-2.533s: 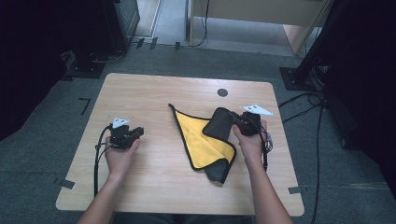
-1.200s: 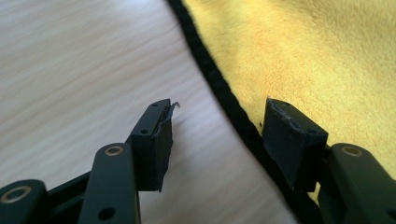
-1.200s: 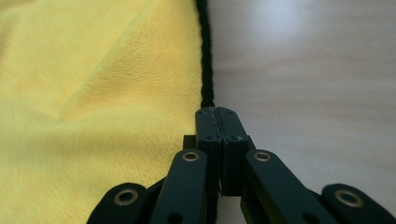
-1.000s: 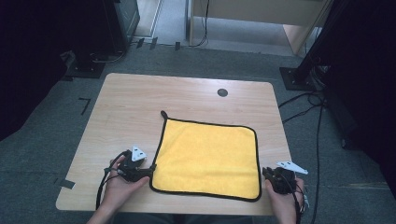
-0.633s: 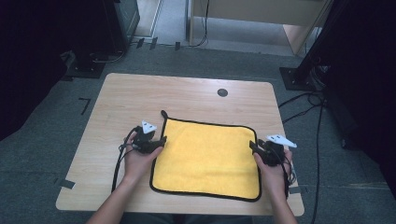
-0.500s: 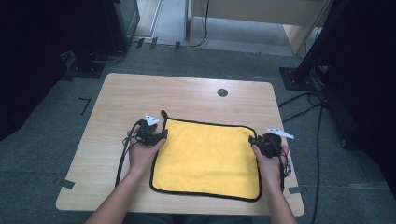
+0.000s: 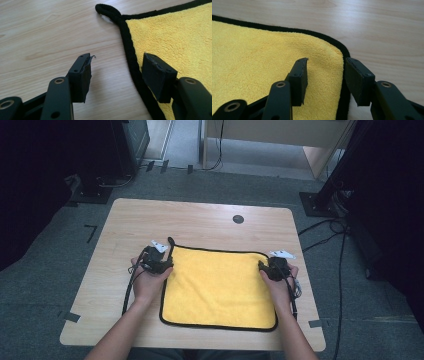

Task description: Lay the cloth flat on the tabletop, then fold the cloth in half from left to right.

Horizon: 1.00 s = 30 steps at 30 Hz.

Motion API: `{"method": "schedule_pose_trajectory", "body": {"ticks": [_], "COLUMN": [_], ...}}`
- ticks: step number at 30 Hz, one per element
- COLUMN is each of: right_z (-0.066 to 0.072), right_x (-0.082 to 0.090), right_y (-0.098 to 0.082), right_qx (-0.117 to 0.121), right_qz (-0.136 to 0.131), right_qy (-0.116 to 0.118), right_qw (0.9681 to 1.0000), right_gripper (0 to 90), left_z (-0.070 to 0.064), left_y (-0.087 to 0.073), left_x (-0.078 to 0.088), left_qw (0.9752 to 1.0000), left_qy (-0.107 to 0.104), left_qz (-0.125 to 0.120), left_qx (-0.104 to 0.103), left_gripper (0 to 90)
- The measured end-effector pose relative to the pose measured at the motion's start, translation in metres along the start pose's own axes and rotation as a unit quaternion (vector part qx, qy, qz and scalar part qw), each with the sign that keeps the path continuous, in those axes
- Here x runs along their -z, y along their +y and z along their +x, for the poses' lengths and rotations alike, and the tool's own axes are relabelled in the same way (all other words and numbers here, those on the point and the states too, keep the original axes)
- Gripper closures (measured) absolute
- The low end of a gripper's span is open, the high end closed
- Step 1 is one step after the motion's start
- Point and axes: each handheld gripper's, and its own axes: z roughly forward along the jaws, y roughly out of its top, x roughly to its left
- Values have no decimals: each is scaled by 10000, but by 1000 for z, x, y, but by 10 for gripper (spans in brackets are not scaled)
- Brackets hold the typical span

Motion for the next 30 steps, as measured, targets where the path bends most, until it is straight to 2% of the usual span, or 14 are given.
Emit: {"method": "schedule_pose_trajectory", "body": {"ticks": [5, 10, 11, 13, 15, 16, 18, 19, 20, 23, 24, 26, 29, 30], "right_z": [13, 16, 16, 9, 2, 0, -2, -2, -1, 4, 11, 14, 39, 49], "right_x": [-17, -26, -28, -33, -33, -31, -28, -28, -23, -19, -15, -14, -11, -11], "right_y": [14, 21, 22, 23, 24, 24, 24, 24, 26, 29, 34, 36, 49, 53], "right_qx": [48, 36, -26, -272, -459, -518, -514, -514, -508, -397, -344, -338, -176, -84], "right_qz": [-27, -86, -113, -143, -164, -146, -203, -203, -342, -425, -508, -526, -566, -569], "right_qy": [146, 256, 293, 35, 118, 152, 174, 174, 333, 388, 436, 474, 804, 907], "right_qw": [9999, 9996, 9995, 9995, 9987, 9984, 9983, 9983, 9976, 9976, 9972, 9969, 9950, 9942], "right_gripper": [511, 508, 508, 468, 462, 451, 439, 439, 435, 434, 432, 429, 421, 421], "left_z": [24, 31, 34, 38, 38, 38, 37, 37, 35, 34, 33, 32, 32, 32], "left_y": [14, 23, 27, 33, 34, 34, 30, 30, 23, 13, 4, -3, -17, -29], "left_x": [-14, -24, -27, -31, -30, -28, -13, -13, 0, 13, 24, 32, 46, 55], "left_qw": [9997, 9994, 9992, 9986, 9984, 9985, 9991, 9991, 9988, 9984, 9976, 9975, 9970, 9967], "left_qy": [155, 294, 325, 390, 393, 346, 55, 55, -87, -224, -314, -323, -378, -444], "left_qz": [135, 159, 202, 303, 354, 338, 41, 41, -116, -223, -341, -379, -429, -396], "left_qx": [114, 97, 117, 165, 210, 241, 422, 422, 466, 462, 515, 502, 519, 555], "left_gripper": [415, 422, 422, 398, 376, 372, 358, 352, 346, 337, 335, 333, 327, 328]}}
